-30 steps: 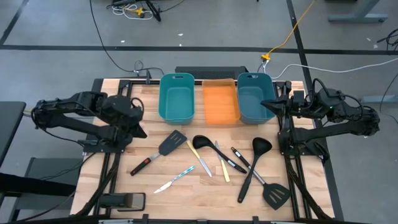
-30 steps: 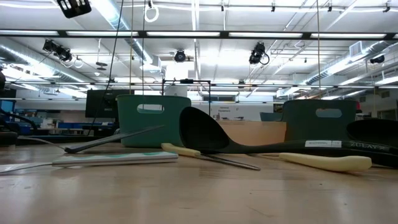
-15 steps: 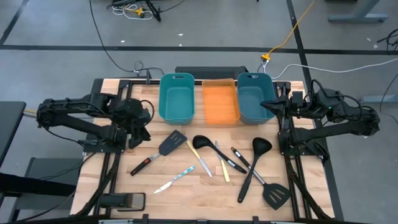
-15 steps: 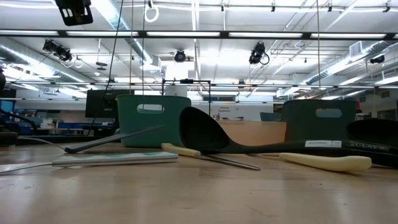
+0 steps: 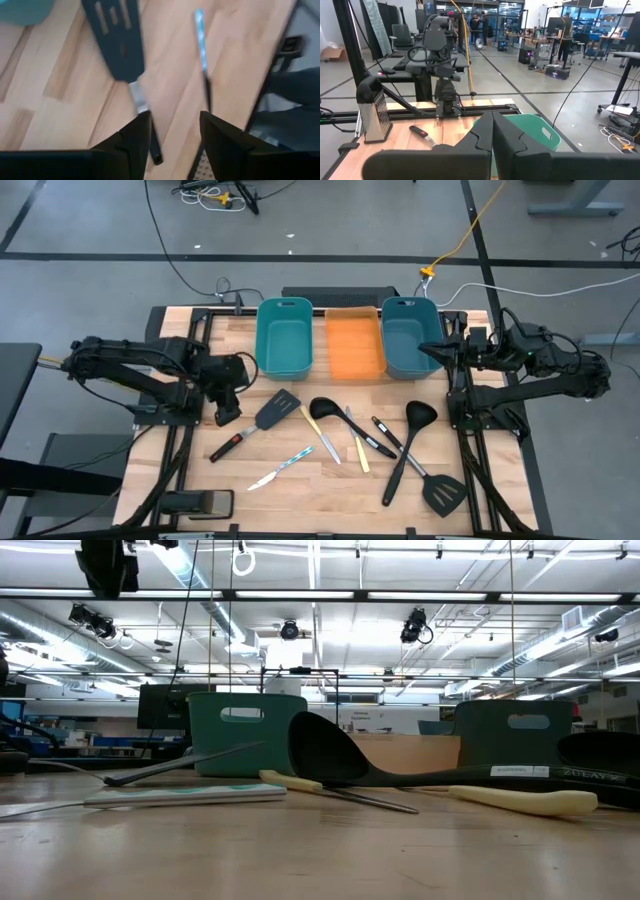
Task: Pick & Place Kitchen Items
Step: Put the left black spatula into the blue bin
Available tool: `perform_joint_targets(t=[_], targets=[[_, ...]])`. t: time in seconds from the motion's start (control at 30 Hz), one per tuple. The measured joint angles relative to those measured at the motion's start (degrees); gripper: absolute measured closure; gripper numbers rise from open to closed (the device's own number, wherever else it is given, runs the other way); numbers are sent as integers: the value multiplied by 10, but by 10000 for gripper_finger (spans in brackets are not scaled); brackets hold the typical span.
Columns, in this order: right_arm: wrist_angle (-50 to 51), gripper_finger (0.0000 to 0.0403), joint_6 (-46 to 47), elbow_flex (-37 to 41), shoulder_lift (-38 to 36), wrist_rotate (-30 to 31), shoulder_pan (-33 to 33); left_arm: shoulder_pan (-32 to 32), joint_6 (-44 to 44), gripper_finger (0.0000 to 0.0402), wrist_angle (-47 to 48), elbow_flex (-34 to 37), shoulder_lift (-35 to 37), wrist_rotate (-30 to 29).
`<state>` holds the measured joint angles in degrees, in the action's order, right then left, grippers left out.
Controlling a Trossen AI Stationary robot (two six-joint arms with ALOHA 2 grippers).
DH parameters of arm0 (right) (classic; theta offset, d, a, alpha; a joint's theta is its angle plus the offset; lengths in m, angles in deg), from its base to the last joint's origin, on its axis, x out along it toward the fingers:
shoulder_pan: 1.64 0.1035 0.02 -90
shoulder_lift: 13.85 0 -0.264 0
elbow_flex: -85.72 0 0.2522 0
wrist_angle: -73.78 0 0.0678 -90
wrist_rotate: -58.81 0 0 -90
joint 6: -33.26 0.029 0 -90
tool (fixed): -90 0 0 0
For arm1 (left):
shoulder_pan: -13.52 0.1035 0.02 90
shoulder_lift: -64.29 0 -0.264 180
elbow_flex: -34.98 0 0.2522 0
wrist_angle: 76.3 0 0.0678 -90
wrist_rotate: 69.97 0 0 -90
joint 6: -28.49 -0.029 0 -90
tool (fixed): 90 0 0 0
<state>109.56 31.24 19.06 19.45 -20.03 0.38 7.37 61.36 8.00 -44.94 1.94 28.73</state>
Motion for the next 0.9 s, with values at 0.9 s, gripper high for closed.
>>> perform_joint_targets(t=[0.9], targets=[[26,396,0,0,0,0,0,-106,119,103,11,-1,-44,-51]])
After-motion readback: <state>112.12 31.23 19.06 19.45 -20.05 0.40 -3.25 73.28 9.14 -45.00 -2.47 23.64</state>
